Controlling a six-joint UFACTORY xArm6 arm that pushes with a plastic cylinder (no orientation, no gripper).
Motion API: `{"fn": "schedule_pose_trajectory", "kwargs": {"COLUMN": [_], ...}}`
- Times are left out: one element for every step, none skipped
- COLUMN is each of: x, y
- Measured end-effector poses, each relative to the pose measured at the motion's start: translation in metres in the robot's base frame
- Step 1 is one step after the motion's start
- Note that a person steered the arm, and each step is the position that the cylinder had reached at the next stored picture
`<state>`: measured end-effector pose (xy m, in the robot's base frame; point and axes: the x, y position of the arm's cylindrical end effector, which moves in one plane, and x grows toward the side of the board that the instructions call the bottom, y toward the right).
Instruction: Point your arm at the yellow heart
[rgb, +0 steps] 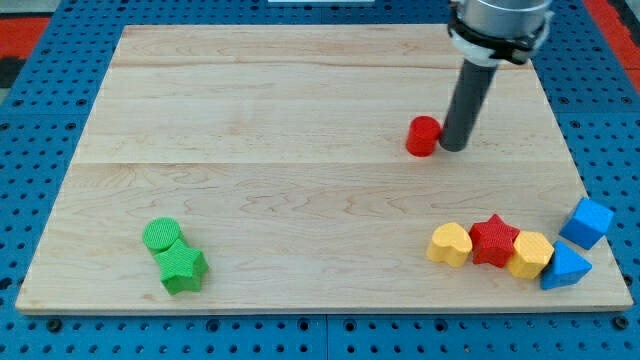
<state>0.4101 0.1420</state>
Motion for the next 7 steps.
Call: {"fn": "schedule_pose_trajectory", "kwargs": {"x": [-0.006,-0.004,0.022,0.04,0.054,0.053,0.053], "y": [-0.014,-0.014,-0.013,-0.013,-0.035,-0.081,-0.1]}}
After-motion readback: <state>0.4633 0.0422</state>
